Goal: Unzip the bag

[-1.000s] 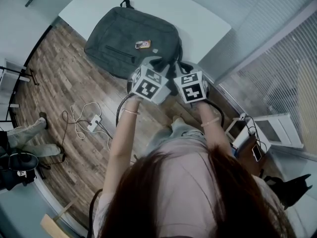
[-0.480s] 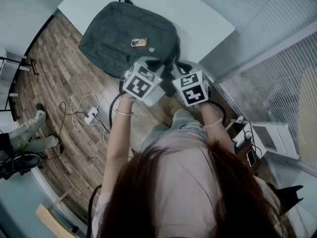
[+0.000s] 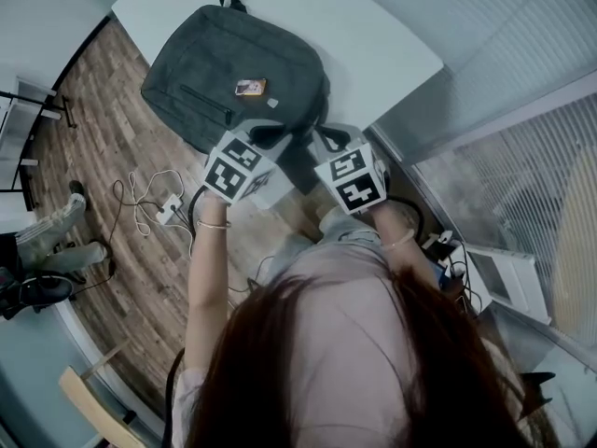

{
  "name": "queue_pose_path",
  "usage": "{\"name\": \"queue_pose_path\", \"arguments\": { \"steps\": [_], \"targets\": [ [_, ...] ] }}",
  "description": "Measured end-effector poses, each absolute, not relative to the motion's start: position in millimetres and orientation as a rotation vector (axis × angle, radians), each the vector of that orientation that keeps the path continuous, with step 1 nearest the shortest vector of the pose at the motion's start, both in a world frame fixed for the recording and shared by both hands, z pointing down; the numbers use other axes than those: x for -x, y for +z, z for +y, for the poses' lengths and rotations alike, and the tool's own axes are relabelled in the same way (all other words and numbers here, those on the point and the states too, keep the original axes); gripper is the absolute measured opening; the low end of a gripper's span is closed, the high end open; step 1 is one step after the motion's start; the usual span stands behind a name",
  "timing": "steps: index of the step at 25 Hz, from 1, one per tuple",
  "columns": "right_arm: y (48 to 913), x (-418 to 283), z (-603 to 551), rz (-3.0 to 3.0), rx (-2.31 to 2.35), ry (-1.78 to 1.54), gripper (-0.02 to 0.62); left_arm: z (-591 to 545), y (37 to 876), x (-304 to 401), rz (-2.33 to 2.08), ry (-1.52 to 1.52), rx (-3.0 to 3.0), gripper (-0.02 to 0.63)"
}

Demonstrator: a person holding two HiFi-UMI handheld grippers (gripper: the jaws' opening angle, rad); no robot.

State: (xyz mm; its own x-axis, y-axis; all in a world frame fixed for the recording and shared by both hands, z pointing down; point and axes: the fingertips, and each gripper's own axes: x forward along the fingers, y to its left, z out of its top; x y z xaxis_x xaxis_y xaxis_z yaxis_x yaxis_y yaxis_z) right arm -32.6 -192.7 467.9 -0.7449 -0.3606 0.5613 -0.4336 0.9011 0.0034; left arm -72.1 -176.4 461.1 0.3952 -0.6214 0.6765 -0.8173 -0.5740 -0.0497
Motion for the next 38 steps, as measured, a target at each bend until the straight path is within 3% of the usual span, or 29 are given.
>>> {"name": "queue_pose_path", "arguments": {
  "steps": [38],
  "targets": [
    [471, 24, -268, -2.532, -0.434, 0.065, 0.012, -177, 462, 73, -1.266, 0.786, -2.397, 0.055]
  ]
}}
